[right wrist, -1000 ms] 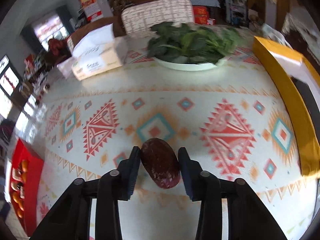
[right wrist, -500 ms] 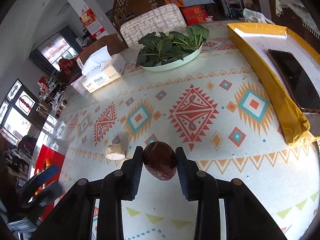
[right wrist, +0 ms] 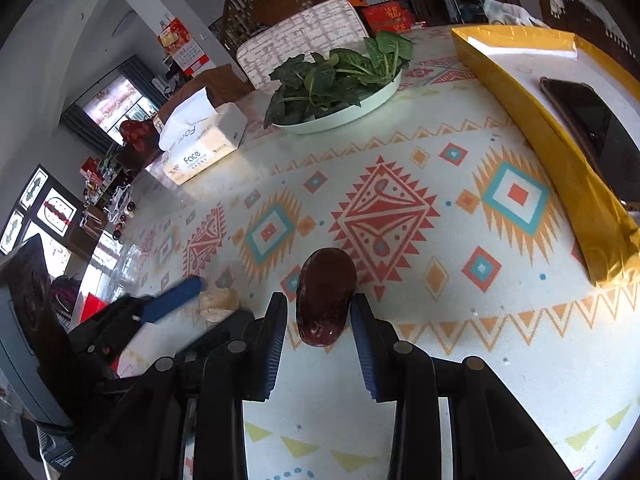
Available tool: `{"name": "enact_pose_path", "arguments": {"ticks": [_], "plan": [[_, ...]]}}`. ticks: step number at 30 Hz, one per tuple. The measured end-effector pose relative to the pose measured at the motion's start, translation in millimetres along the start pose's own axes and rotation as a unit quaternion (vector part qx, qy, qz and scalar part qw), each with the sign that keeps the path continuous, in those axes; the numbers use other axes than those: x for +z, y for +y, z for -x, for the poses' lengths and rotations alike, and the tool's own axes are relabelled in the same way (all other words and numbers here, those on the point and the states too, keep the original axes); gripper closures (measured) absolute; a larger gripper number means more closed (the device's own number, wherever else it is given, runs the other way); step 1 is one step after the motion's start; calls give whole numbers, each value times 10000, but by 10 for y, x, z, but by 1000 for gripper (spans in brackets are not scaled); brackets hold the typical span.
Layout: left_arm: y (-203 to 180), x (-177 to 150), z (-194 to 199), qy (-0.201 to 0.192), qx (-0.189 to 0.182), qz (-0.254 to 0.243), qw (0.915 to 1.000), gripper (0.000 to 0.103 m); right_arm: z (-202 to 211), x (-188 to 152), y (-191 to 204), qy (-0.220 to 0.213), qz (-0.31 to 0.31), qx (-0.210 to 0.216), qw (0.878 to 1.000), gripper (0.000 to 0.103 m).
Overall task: Organize fruits
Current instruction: 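Grasp a dried red date with right tool while left tool grasps a square rice cake, then carry rice cake over the red tray and open the left tool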
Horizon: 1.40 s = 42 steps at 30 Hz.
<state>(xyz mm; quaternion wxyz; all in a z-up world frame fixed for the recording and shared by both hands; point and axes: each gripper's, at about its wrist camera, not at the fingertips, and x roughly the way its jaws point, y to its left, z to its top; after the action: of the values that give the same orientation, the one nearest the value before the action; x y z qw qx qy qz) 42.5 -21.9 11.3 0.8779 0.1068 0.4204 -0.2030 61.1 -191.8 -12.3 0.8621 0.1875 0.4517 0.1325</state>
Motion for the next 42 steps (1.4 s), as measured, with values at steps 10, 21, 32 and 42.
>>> {"name": "enact_pose_path", "arguments": {"ticks": [10,21,32,42], "plan": [[191,-149,496,-442,-119,544,9975,71,23,-10,40,-22,-8,218,9998,75],[1013,-912,1503,-1171,101,1989,9729,70,128,-70,115,-73,-86,655,9978,76],[2089,-1907,2137,-1416,742,3454,9247,70,151,-350,674,154,154,1052,9942,77],[2525,-2322,2159,-1179,1055,4139,8965,43,-14,-605,2016,743,1053,1790,9754,77]]}}
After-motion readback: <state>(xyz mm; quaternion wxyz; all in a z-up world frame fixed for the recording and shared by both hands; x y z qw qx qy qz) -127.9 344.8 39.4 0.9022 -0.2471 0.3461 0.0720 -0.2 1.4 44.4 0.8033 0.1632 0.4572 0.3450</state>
